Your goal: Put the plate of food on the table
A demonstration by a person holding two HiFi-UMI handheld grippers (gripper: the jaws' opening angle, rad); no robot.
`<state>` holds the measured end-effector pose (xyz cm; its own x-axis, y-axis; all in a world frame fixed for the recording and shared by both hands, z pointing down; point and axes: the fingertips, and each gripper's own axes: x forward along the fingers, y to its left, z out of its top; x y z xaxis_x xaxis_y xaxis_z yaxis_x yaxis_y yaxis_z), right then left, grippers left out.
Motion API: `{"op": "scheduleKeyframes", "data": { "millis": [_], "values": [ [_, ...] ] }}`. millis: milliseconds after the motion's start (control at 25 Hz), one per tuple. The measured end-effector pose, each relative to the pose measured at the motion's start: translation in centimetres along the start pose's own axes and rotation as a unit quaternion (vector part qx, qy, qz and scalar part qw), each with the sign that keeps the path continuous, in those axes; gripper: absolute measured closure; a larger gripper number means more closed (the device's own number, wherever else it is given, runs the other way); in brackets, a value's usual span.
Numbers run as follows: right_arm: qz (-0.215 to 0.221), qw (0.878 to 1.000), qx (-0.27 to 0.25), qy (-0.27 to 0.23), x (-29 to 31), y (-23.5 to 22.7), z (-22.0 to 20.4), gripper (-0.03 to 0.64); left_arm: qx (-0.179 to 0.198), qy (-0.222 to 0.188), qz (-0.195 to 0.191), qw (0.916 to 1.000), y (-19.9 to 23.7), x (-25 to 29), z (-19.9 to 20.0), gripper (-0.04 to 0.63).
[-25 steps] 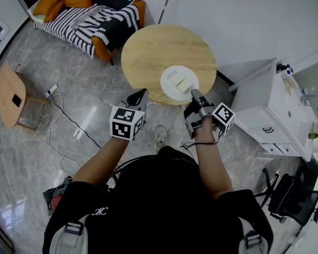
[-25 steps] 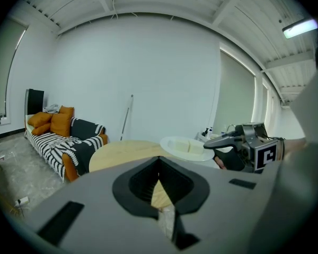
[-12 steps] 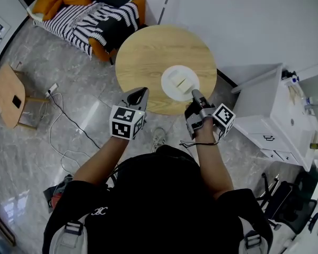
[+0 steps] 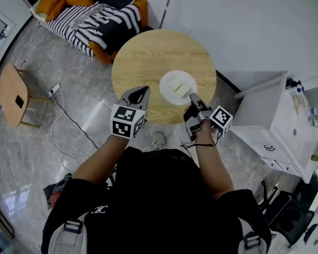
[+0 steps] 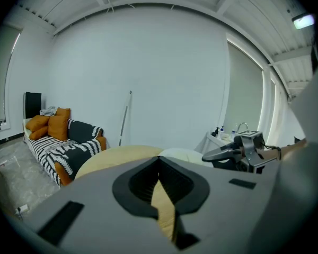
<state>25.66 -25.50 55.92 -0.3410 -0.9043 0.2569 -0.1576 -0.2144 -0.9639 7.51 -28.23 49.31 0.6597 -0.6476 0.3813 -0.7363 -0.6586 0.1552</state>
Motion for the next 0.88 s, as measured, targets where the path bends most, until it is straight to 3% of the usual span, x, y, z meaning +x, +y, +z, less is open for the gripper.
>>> {"op": "scheduleKeyframes", "data": {
  "millis": [440, 880],
  "values": [
    [0.000, 1.000, 0.000, 0.028, 1.9, -0.2, 0.3, 0.597, 0.002, 0.001, 0.025, 0.9997, 0.7, 0.5, 1.2, 0.588],
    [-0.005, 1.000, 0.000, 0.022, 4.8, -1.6, -0.1, 0.597, 0.020, 0.007, 0.007, 0.9998, 2.5, 1.1, 2.2, 0.588]
  ]
}}
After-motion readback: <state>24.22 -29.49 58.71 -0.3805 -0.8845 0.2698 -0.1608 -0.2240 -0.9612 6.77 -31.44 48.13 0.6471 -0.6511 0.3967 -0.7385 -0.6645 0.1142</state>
